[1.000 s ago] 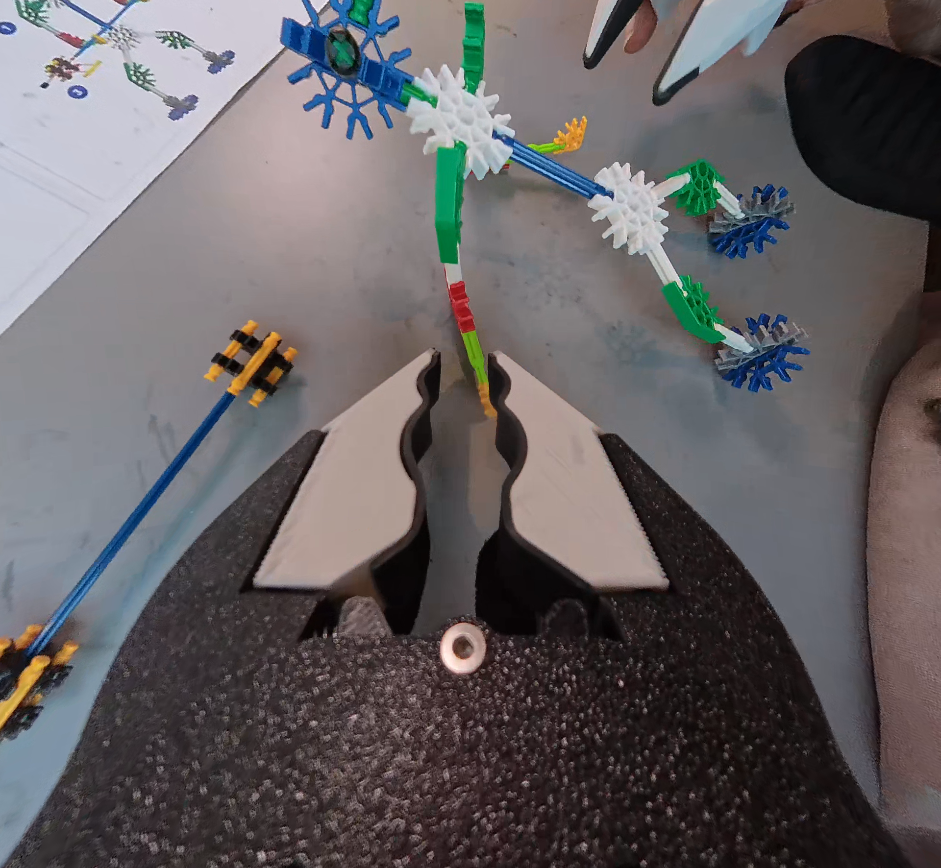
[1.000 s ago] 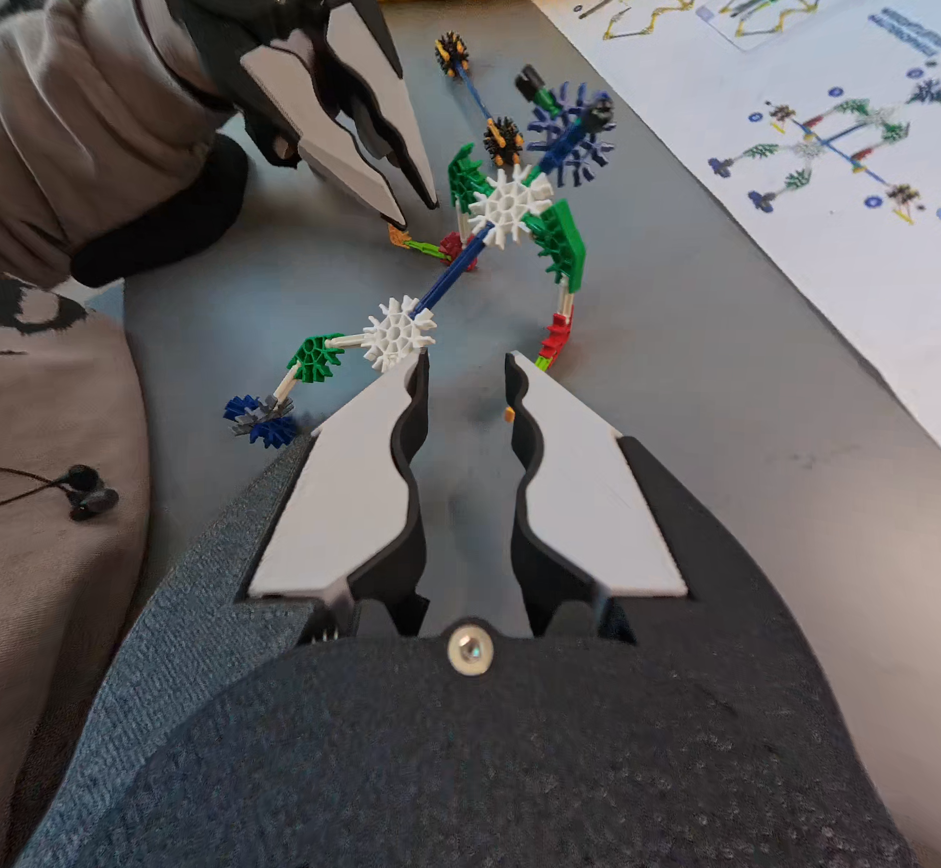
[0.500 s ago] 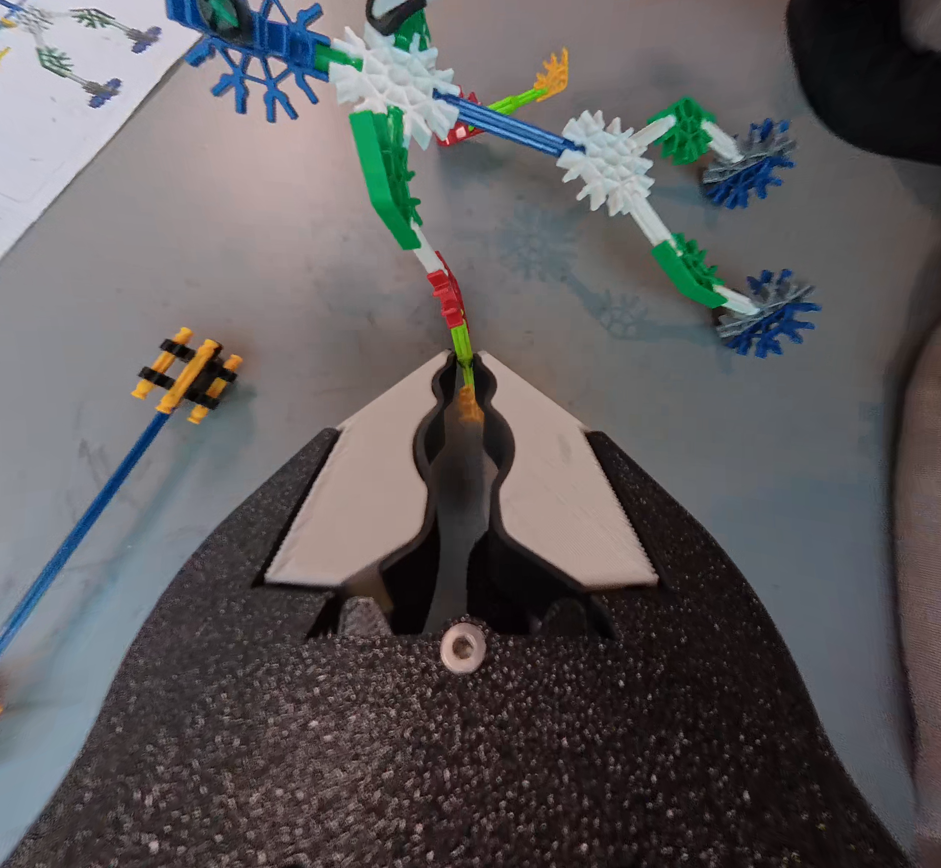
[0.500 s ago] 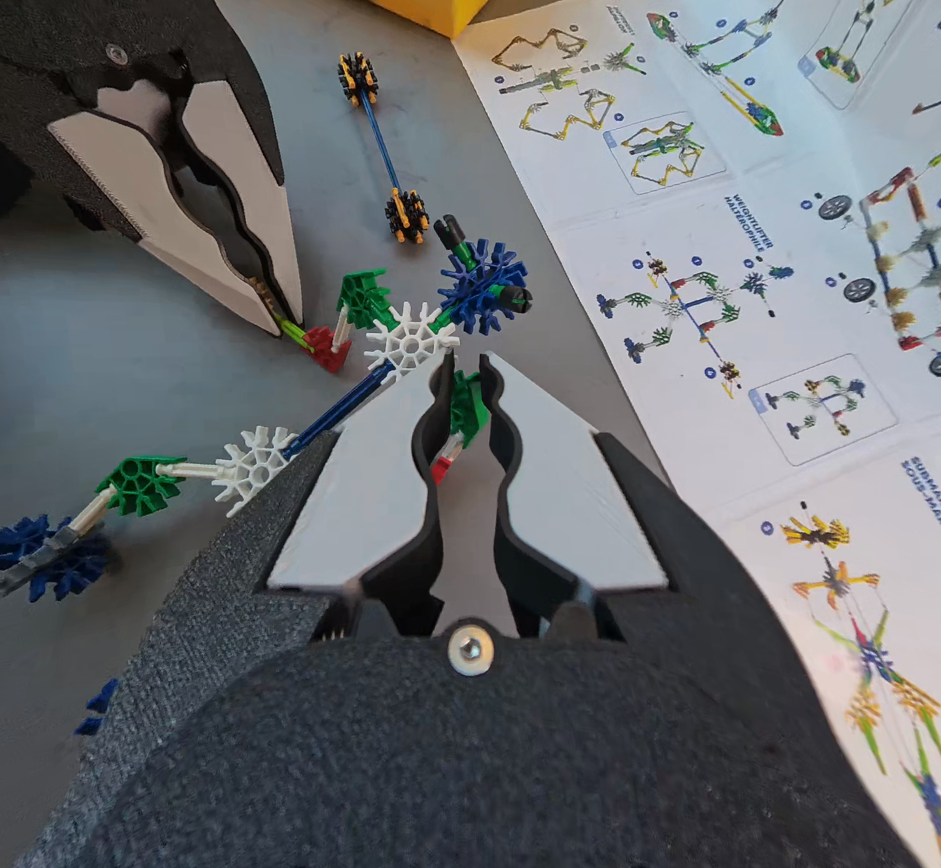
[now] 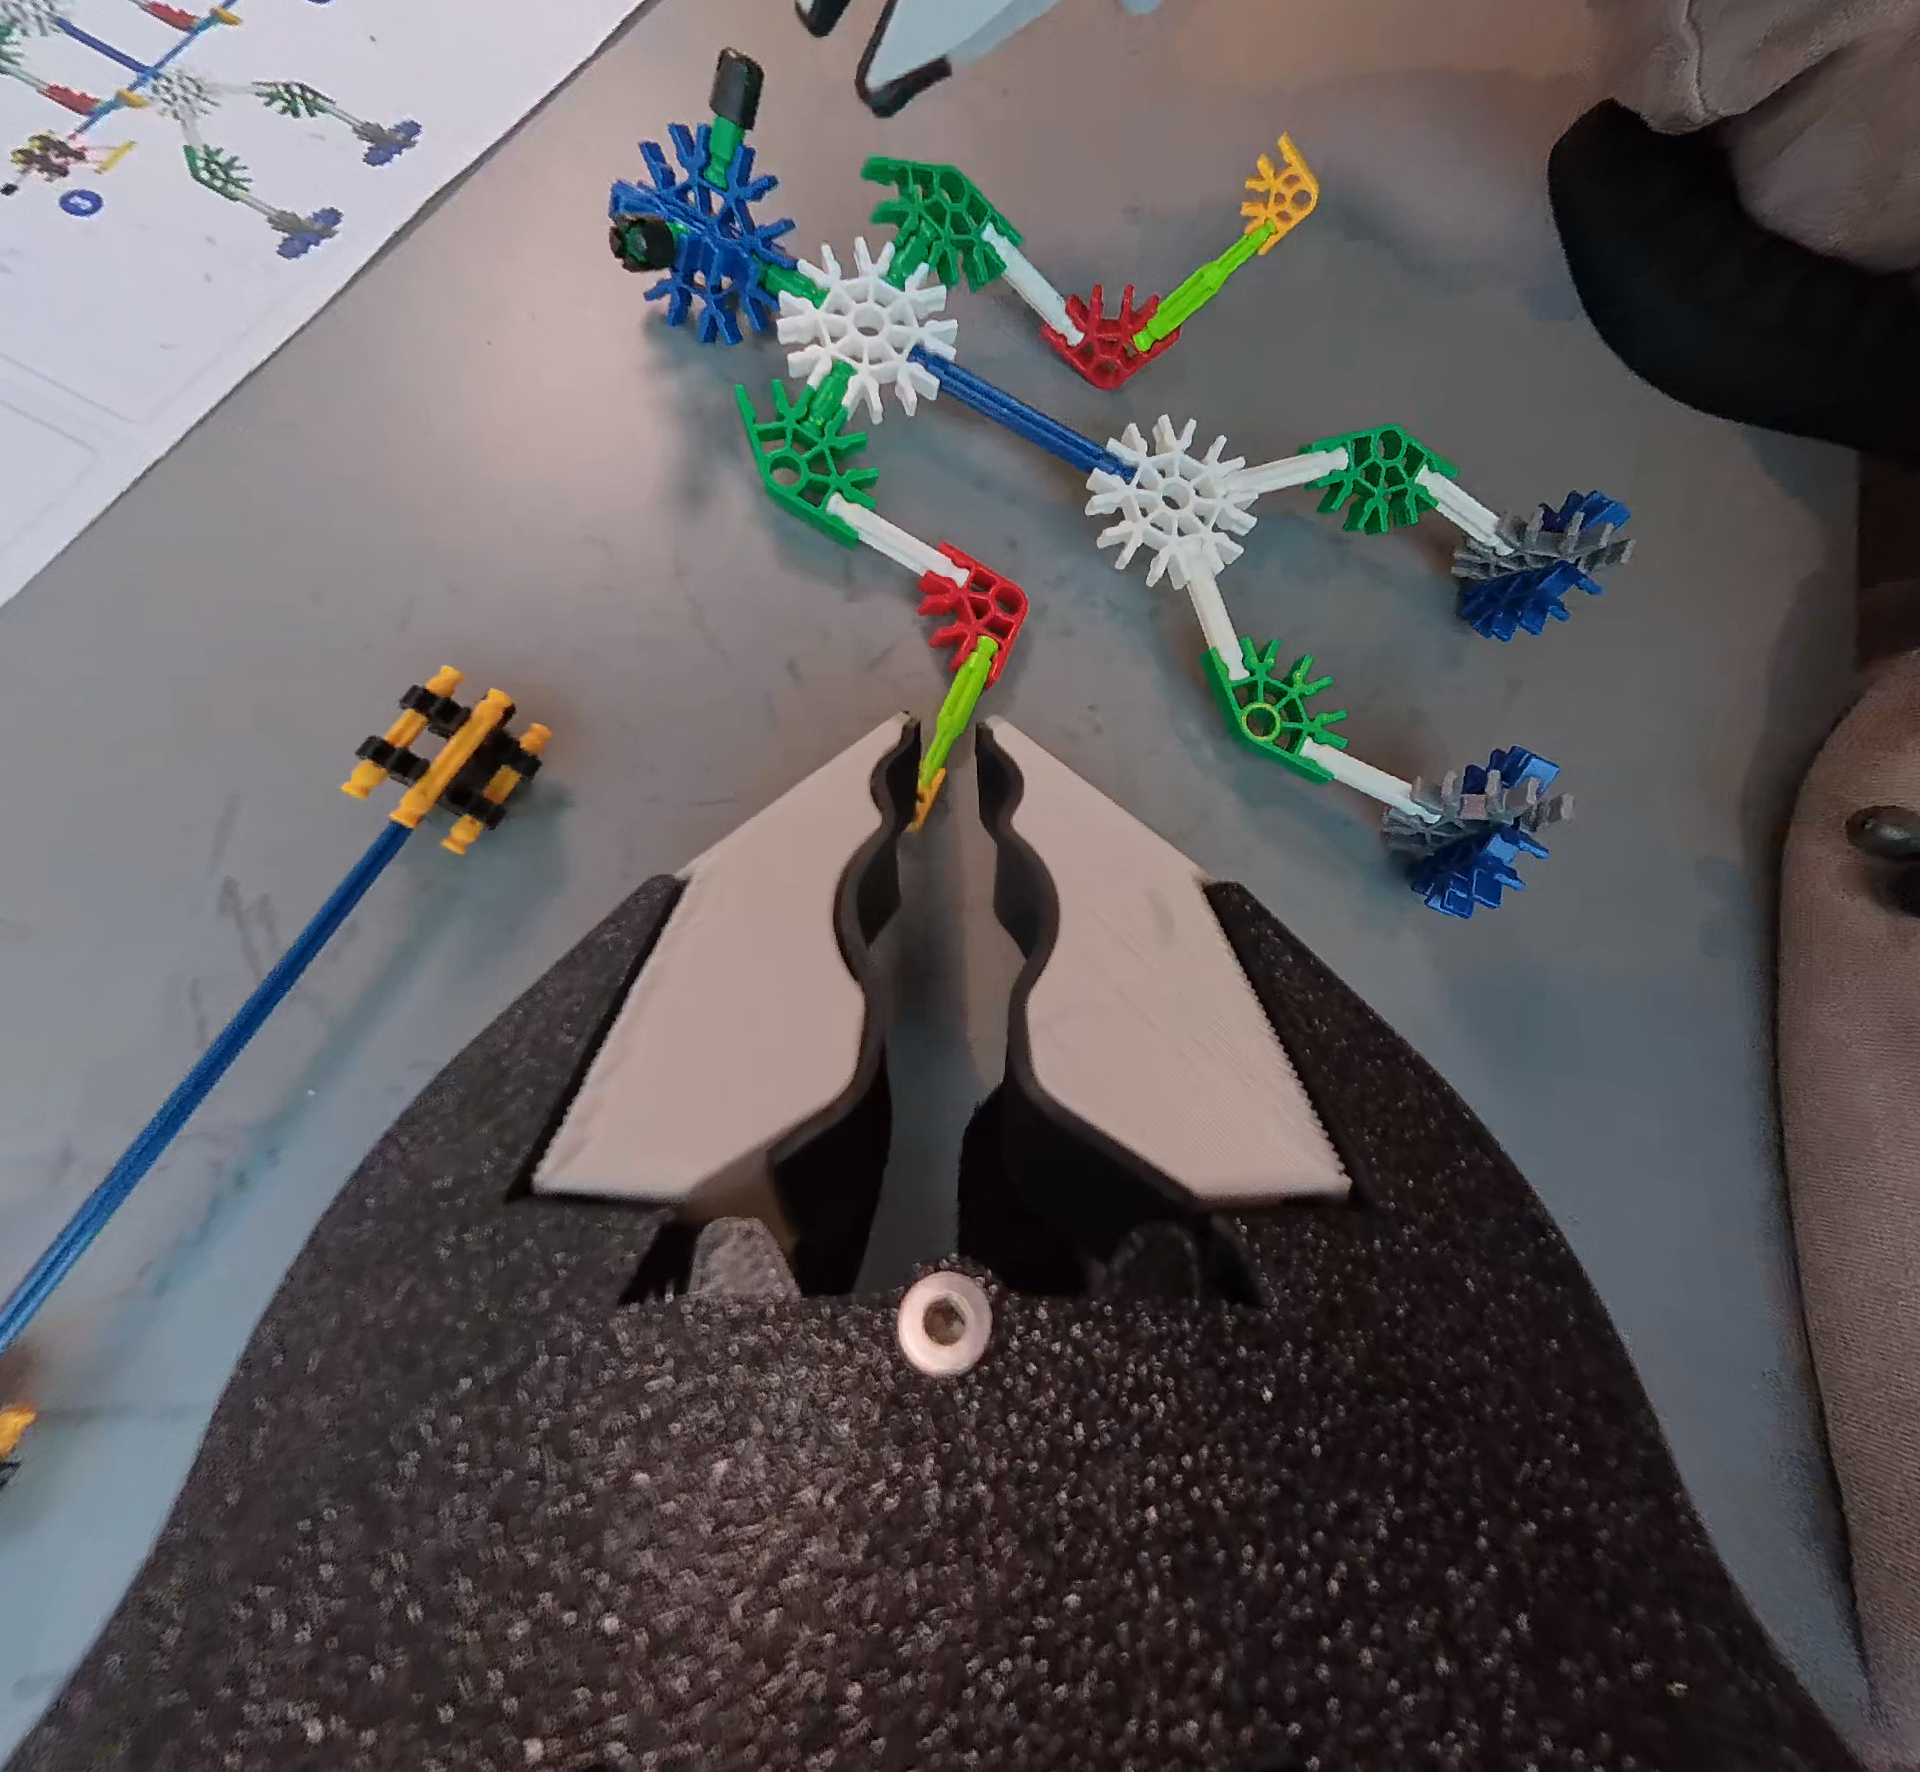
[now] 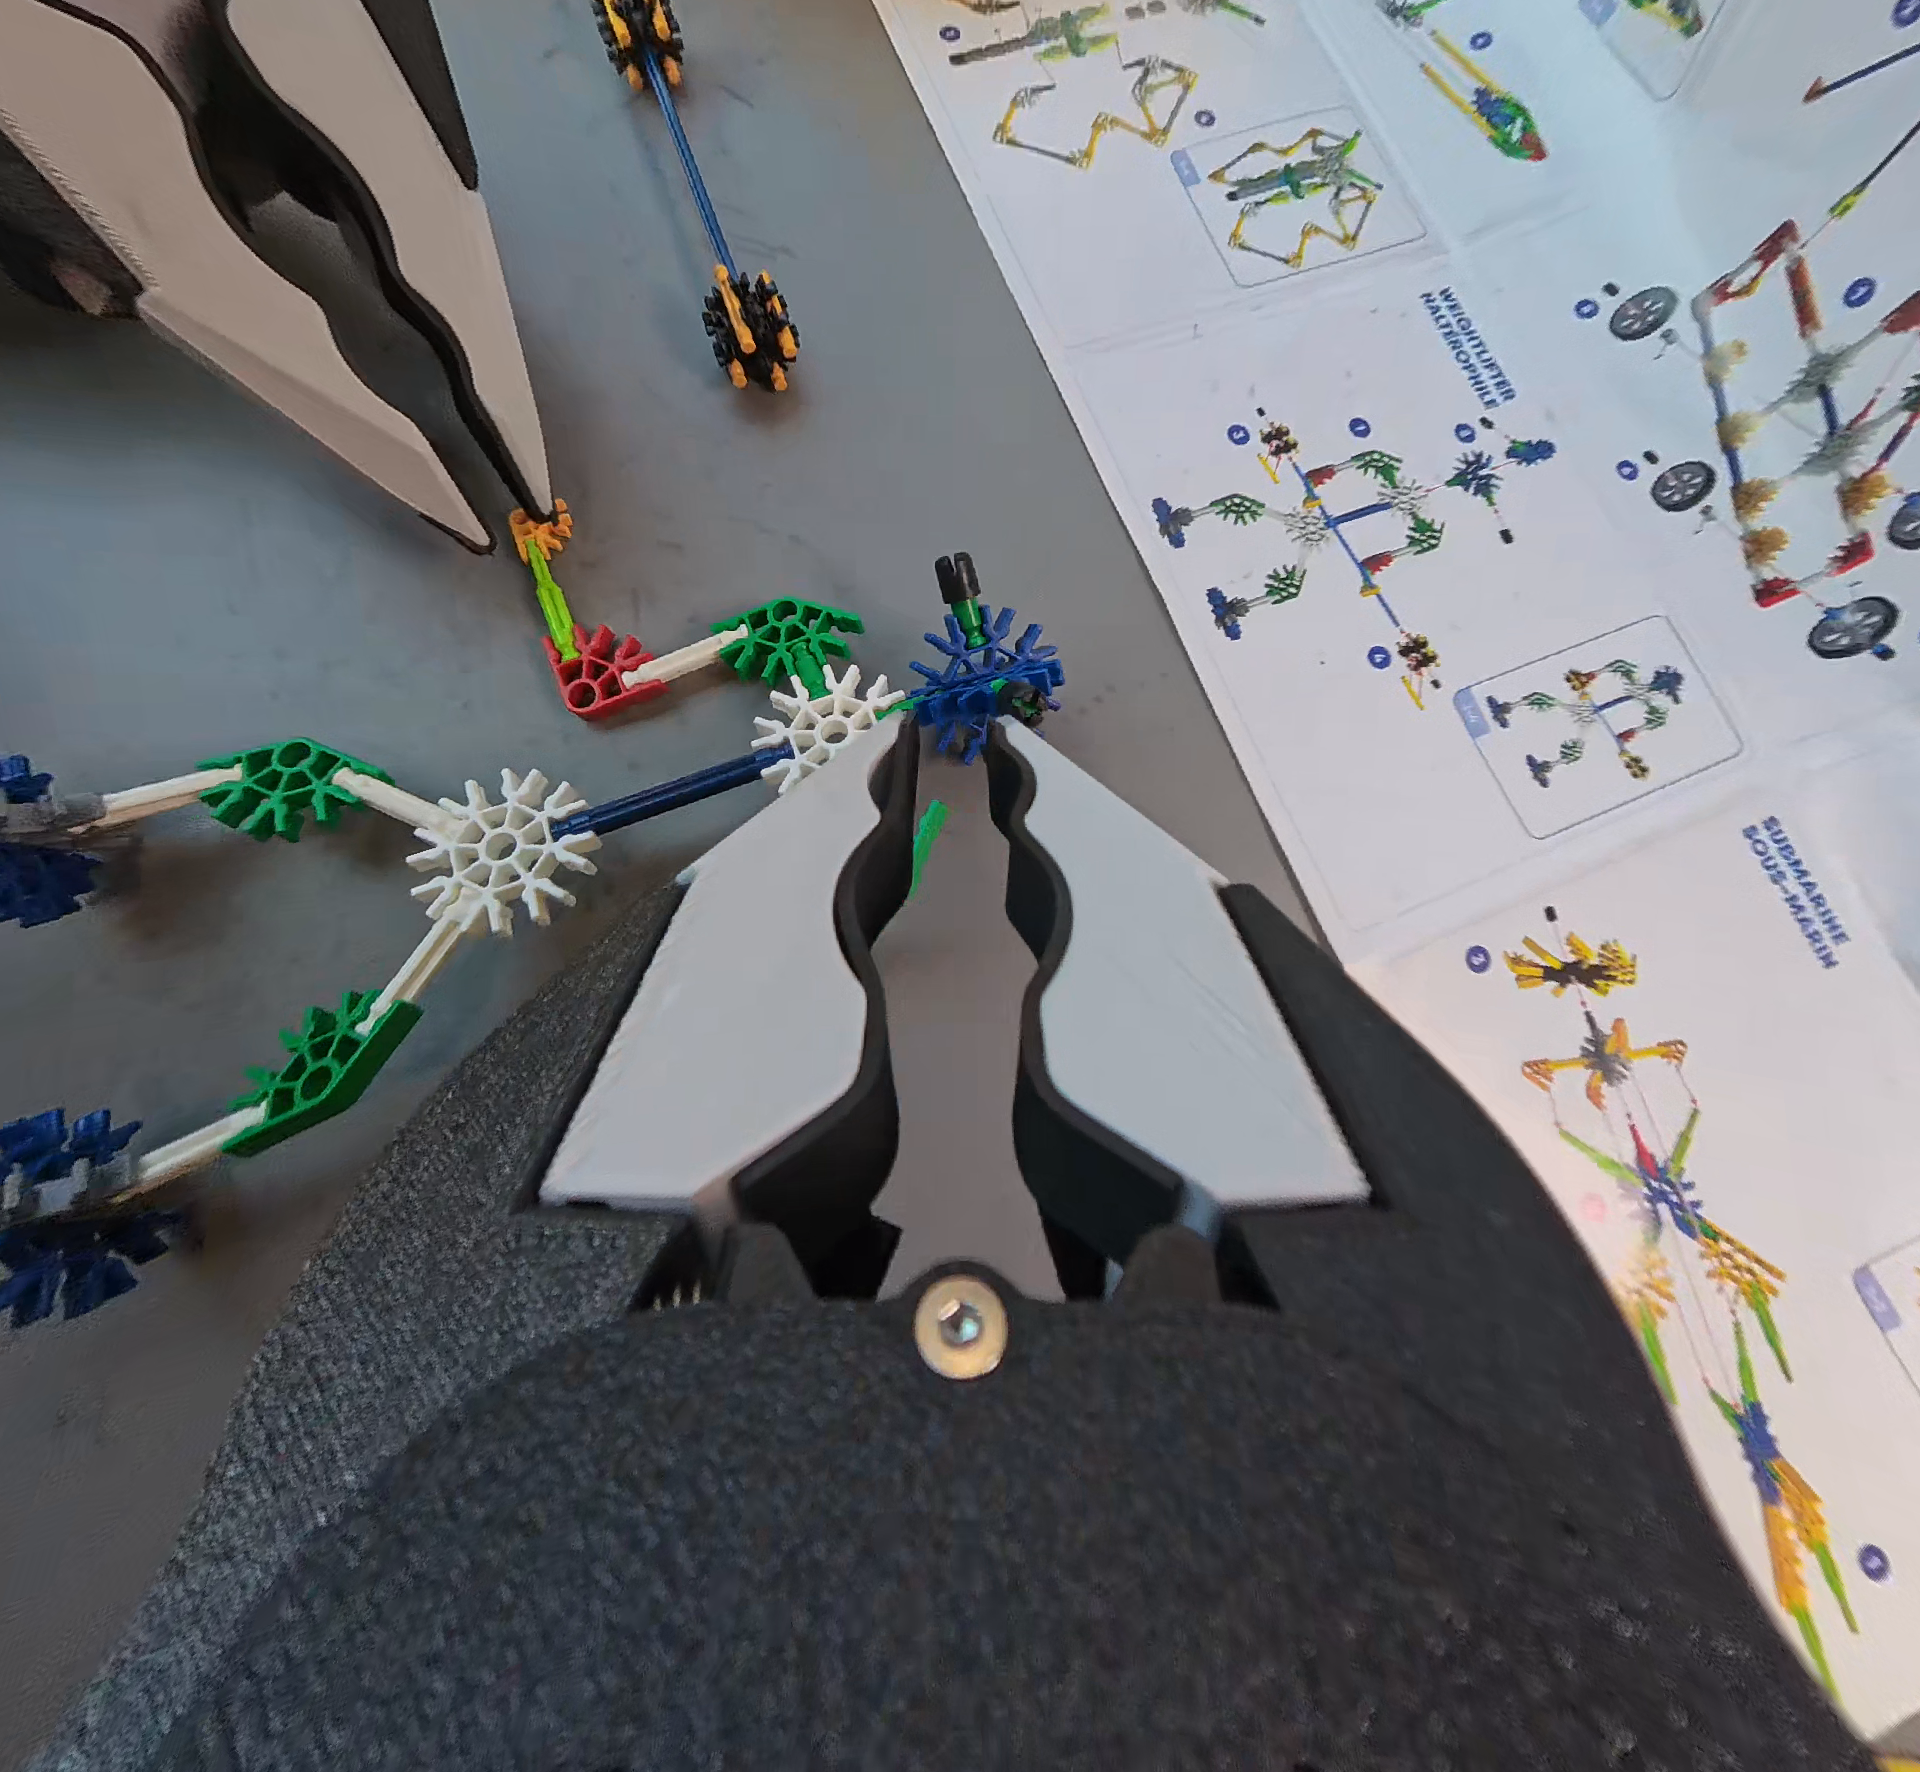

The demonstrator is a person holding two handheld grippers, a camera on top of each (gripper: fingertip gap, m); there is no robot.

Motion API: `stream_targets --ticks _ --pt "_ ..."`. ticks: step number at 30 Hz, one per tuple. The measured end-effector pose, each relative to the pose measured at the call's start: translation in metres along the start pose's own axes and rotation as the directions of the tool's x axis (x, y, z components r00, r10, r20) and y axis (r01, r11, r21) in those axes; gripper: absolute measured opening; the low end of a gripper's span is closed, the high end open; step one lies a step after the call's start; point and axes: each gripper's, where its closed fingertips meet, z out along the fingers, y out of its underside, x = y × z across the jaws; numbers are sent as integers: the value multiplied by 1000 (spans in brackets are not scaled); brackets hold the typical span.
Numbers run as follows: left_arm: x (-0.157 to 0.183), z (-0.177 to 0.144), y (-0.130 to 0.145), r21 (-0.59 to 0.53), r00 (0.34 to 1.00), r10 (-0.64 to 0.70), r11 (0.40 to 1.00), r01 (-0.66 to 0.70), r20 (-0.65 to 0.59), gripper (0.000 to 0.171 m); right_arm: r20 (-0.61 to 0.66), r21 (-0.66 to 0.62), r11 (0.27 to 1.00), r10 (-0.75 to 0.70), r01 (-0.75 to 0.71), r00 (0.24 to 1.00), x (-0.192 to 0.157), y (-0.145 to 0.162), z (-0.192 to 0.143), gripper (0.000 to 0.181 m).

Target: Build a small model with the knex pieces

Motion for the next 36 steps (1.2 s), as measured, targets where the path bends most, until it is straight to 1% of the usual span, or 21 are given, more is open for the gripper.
stream_targets --ticks 2,3,5,8,11,13,15,17,19,20,22,24,27,28,32,36 --pt "-4 -3 -4 23 1000 18 1000 -19 25 11 8 7 1000 -19 19 1000 0 0 -11 9" --pt "-5 -3 -5 34 999 25 999 -26 35 11 29 -12 999 -33 34 999 -3 5 -13 8" --pt "-7 0 -5 37 999 27 999 -29 39 13 52 -79 995 -61 65 997 -8 22 -6 8" --pt "-6 6 3 -7 998 52 999 -51 45 16 44 -141 985 -97 102 994 -8 40 9 2" --pt "-3 7 6 -29 993 105 994 -103 62 18 69 -143 987 -68 77 995 -8 43 14 3" --pt "-2 5 5 -28 990 125 992 -123 62 18 60 -137 988 -66 74 996 -6 42 11 7" --pt "-3 2 7 -30 990 125 992 -123 58 19 32 -111 991 -75 78 997 -1 35 4 7" --pt "-8 1 11 -52 987 140 989 -137 73 21 16 -47 994 -93 94 996 -4 17 -5 8" --pt "-13 1 17 -85 979 177 982 -169 98 21 34 14 990 -142 142 989 -20 -4 -11 8" --pt "-11 1 17 -87 978 187 980 -179 90 21 45 32 985 -170 169 984 -31 -12 -10 9" --pt "-9 3 16 -94 975 201 977 -192 92 19 79 39 977 -214 211 974 -55 -24 1 10" --pt "-6 4 16 -100 972 218 973 -209 91 16 121 -28 966 -253 258 960 -76 -20 21 13" --pt "-3 5 17 -108 965 242 967 -231 100 16 112 -156 929 -321 336 940 -78 -4 43 14" --pt "-1 5 17 -111 963 250 965 -239 97 16 111 -185 921 -326 342 939 -76 1 46 13" --pt "7 9 16 -102 959 270 960 -262 82 15 136 -228 916 -305 329 943 -77 9 42 10" --pt "10 11 15 -83 962 265 962 -260 62 15 136 -250 911 -302 327 944 -77 12 39 7"
